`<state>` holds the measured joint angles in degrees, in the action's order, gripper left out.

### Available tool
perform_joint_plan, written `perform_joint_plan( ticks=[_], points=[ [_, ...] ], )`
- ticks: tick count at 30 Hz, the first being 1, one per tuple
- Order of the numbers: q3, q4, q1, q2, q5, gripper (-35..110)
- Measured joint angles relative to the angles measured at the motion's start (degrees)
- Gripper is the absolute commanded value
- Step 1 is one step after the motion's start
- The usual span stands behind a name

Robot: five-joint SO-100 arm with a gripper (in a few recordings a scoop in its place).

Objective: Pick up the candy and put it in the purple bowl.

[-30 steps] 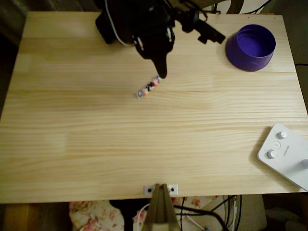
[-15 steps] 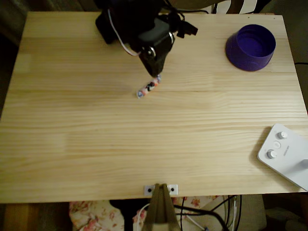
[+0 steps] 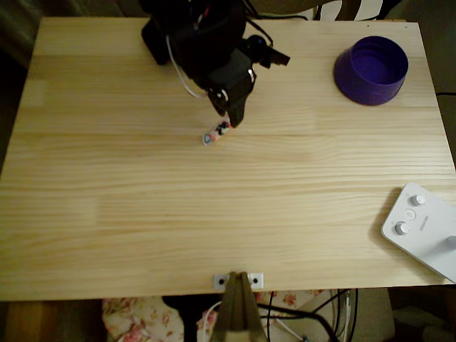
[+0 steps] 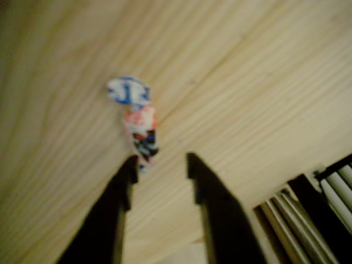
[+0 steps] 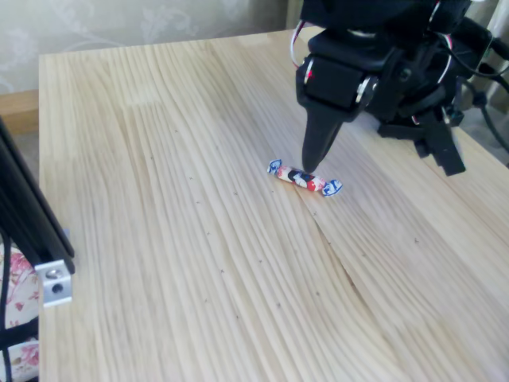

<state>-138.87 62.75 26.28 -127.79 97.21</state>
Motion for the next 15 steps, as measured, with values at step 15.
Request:
perform_joint_plan(
  ticks=[15],
  points=[
    [1.4,2.7,-1.1,2.5,2.4,21]
  ],
)
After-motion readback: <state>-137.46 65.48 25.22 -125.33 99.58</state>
